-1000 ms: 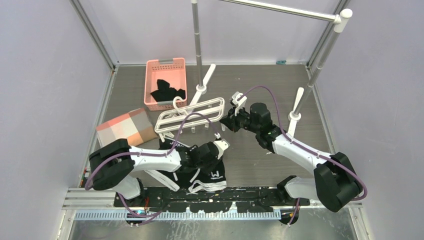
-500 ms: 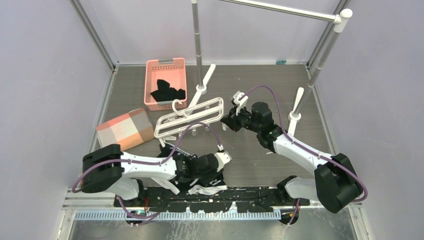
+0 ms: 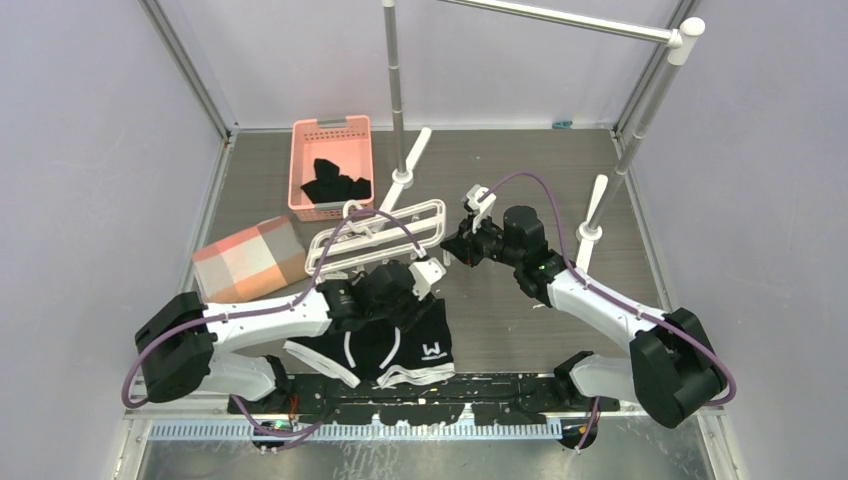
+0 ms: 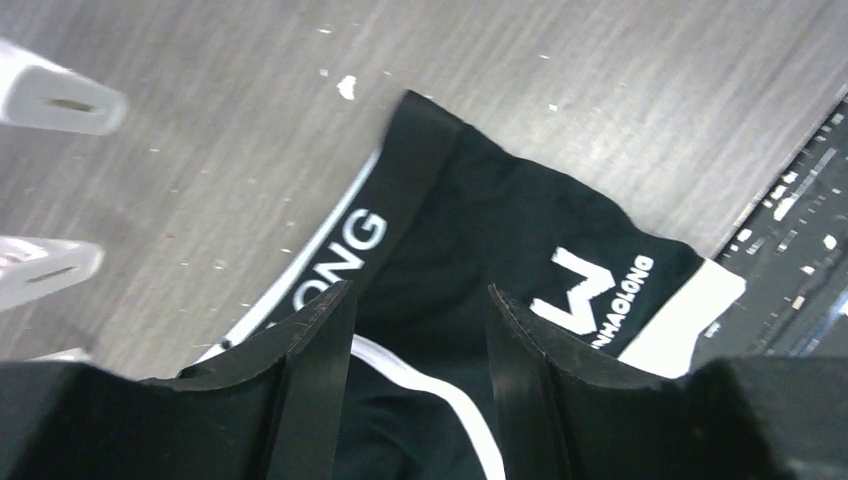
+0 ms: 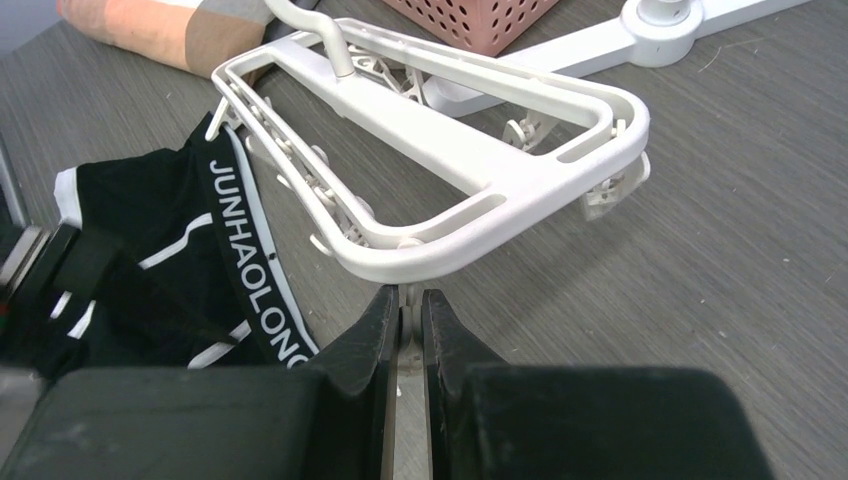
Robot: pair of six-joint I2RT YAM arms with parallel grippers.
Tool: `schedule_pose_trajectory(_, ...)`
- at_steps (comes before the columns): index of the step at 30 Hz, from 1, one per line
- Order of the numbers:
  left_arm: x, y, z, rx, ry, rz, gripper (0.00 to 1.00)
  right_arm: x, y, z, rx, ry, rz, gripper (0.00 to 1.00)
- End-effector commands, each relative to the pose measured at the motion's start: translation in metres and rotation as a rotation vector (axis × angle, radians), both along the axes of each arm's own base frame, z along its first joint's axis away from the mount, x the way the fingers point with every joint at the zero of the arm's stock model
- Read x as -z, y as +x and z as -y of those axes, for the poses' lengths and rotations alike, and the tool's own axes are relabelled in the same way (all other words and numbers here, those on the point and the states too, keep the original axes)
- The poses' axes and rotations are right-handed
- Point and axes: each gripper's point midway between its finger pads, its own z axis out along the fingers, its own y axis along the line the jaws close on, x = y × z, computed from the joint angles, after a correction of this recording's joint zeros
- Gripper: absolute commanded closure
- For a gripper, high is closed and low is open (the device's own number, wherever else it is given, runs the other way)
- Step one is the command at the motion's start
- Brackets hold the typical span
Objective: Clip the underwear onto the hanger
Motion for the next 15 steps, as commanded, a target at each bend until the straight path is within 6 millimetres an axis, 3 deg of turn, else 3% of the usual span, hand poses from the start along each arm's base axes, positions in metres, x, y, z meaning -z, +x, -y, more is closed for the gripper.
schedule_pose_trajectory(1, -0.021, 0.022, 0.009, 0.048, -0.044, 0.052, 0.48, -0.023, 0.000, -0.004, 0.000, 0.062, 0.030, 0.99)
schedule_pose_trajectory(7, -0.008, 0.030, 0.021, 0.170, -0.014, 0.005, 0.42, -0.030, 0.003, -0.006, -0.007, 0.059, 0.039, 0.99)
schedule_pose_trajectory(10, -0.002, 0.037, 0.021, 0.193, -0.024, -0.020, 0.36, -0.033, 0.004, -0.007, -0.010, 0.051, 0.050, 0.99)
schedule_pose_trajectory(15, 0.005, 0.042, 0.018, 0.239, -0.042, -0.039, 0.34, -0.031, 0.009, -0.007, -0.010, 0.032, 0.061, 0.99)
